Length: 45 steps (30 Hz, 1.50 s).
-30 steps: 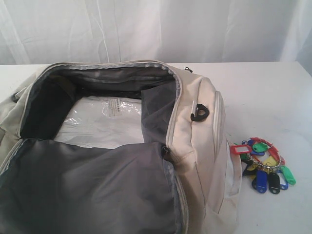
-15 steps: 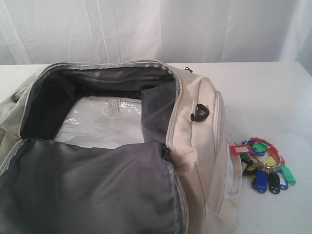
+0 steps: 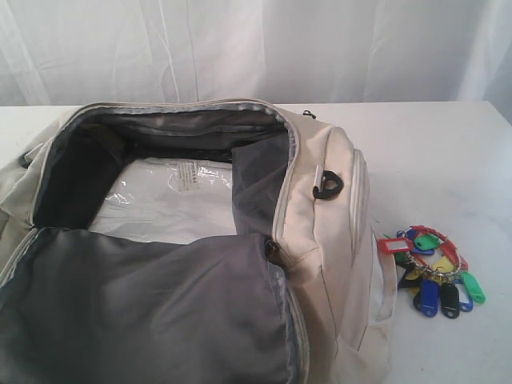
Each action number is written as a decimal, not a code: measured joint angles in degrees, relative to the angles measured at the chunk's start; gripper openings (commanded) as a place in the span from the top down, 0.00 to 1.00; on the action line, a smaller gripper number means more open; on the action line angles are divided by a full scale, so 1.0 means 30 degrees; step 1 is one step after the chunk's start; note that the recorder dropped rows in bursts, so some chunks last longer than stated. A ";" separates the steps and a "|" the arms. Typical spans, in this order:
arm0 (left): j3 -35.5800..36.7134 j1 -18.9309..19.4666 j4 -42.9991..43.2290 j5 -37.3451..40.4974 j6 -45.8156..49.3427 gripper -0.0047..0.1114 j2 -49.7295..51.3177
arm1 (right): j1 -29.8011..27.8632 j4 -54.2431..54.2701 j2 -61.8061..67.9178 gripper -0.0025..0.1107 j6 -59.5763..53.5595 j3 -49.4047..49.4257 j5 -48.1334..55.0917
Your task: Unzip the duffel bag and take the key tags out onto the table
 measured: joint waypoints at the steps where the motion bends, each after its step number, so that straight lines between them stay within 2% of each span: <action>1: 0.0000 0.0000 0.0000 0.0002 0.0076 0.96 0.0000 | 0.0000 0.0000 0.0000 0.98 0.0000 0.0000 0.0000; 3: 0.0000 0.0000 -0.0836 0.0044 0.1353 0.96 0.0000 | 0.0000 0.0000 0.0000 0.98 0.0000 0.0000 0.0000; 5: 0.0000 0.0000 -0.3249 0.0202 0.3827 0.96 0.0000 | 0.0000 0.0000 0.0000 0.98 0.0000 0.0000 0.0000; 9: 0.0000 0.0000 -1.2094 0.0521 1.2430 0.96 0.0000 | 0.0000 0.0000 0.0000 0.98 0.0000 0.0000 0.0000; 13: 0.0000 0.0000 -1.8655 0.0636 1.9994 0.96 0.0000 | 0.0000 0.0000 0.0000 0.98 0.0000 0.0000 0.0000; 16: 0.0000 0.0000 -2.0239 0.1422 2.1590 0.96 0.0000 | 0.0000 0.0000 0.0000 0.98 0.0000 0.0000 0.0000; 20: 0.0000 0.0000 -2.0751 0.3507 2.2051 0.96 0.0000 | 0.0000 0.0000 0.0000 0.98 0.0051 0.0000 0.0000; 23: 0.0424 0.0000 -2.1425 0.4019 2.2245 0.96 0.0000 | 0.0000 0.0000 0.0000 0.98 0.0180 0.0000 0.0000; 25: 0.1004 0.0000 -2.3368 0.3877 2.3856 0.96 0.0000 | 0.0000 0.0000 0.0000 0.98 0.0218 0.0000 0.0000; 30: 0.1838 0.0000 -3.2240 0.3798 3.3106 0.96 0.0000 | 0.0000 0.0000 0.0000 0.98 0.0218 0.0000 0.0013; 32: 0.1838 0.0000 -3.3538 0.3798 3.5268 0.96 0.0000 | 0.0000 0.0000 0.0000 0.98 0.0218 0.0000 0.0013; 35: 0.1838 0.0000 -3.3967 0.3837 3.6930 0.96 0.0000 | 0.0000 0.0000 0.0000 0.98 0.0218 0.0000 0.0013; 45: 0.1838 0.0000 -3.4080 0.4962 3.7754 0.96 0.0000 | 0.0000 0.0000 0.0000 0.98 0.0218 0.0000 0.0013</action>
